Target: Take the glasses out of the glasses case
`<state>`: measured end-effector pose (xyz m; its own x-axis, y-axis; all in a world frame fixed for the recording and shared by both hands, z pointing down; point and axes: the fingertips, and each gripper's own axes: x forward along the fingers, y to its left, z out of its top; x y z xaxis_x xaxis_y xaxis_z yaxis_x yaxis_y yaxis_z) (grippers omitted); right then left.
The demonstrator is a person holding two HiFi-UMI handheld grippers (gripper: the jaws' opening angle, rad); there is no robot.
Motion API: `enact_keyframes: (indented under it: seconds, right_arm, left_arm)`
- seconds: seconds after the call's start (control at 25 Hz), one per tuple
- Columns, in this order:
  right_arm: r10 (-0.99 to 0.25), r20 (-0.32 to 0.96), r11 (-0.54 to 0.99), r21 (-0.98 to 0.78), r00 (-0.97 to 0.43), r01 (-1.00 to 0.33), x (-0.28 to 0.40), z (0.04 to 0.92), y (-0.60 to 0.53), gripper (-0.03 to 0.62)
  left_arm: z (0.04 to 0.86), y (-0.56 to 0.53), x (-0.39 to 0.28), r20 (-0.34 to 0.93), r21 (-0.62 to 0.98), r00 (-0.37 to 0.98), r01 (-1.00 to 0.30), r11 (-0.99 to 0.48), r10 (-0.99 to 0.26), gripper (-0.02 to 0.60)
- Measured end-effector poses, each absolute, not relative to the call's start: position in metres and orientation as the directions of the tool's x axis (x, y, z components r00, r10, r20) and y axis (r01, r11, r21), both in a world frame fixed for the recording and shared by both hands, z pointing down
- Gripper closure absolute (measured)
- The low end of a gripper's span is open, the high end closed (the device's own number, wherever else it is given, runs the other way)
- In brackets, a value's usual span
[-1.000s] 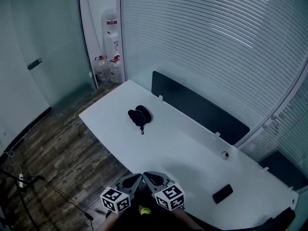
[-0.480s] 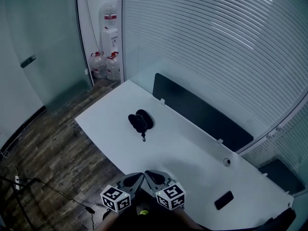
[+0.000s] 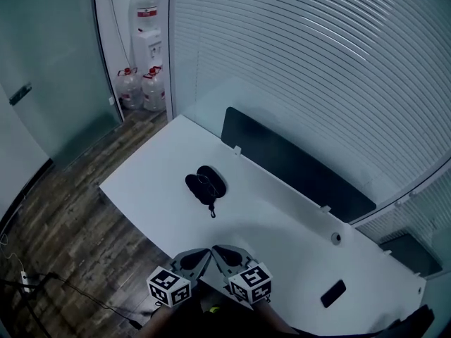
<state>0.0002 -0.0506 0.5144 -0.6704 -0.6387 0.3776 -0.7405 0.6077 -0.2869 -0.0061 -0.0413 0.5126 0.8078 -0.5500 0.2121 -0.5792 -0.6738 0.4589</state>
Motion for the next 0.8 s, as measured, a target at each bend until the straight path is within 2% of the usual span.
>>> enact_keyframes:
  seconds: [0.28,0.8]
  right_arm:
    - [-0.666,0.382,0.559,-0.312,-0.64,-0.768,-0.012,0.517,-0.088,0.577]
    - [-0.722,0.422,0.497,-0.237,-0.549,-0.835,-0.021,0.527,-0.146,0.577]
  left_arm:
    - [0.514,-0.078,-0.019,0.229,0.461,0.842,-0.536,-0.707,-0.489,0.581]
    - [0.518,-0.124,-0.027,0.235,0.443,0.879,-0.477,-0.759,-0.415,0.581]
